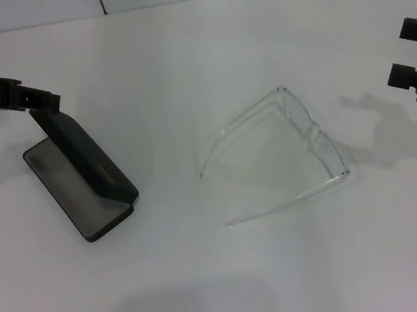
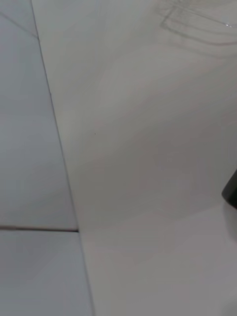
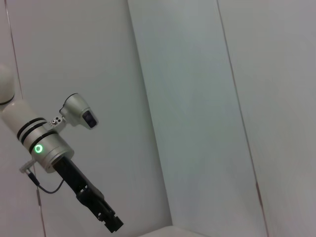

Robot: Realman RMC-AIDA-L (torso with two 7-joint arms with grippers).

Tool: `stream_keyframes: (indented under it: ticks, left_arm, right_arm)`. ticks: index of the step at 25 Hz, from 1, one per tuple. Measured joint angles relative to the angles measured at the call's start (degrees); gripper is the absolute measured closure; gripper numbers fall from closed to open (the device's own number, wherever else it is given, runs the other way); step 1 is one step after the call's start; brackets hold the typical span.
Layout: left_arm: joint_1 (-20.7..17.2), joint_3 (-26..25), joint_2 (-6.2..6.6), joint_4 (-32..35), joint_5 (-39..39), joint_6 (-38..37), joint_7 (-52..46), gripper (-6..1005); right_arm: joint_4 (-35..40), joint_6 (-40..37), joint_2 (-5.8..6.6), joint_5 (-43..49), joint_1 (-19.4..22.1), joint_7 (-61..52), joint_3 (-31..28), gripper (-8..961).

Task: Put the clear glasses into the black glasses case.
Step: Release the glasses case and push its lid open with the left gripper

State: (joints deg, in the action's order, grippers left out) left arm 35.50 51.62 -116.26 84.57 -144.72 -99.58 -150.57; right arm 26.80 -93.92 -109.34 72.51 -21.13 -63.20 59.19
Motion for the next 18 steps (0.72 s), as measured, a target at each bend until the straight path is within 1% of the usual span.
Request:
stream_keyframes:
  ticks: [4,10,15,18]
  left_arm:
    - [0.6,0.0,0.18,-1.0,-0.1,-0.1,-1.7,456]
    - [0.8,0.1,0.08,-1.5,-0.6,-0.1,-0.7,455]
    - [1.8,0.0,1.04,-3.7,-0.7,-0.3,-4.5,455]
    - [2.4,0.1,1.27,-5.3,-0.7,-0.6,-6.2,459]
  right_arm:
    - [0.0,0.3,-0.07,0.0,-0.2,0.9,0.1,72]
    - [0.0,0.4,-0.12,0.0,-0.4,1.8,-0.3,73]
    - [0.1,0.8,-0.18,0.1,-0.5,2.4,-0.4,73]
    - [0.1,1.0,-0.39,0.1,-0.6,3.5,-0.4,74]
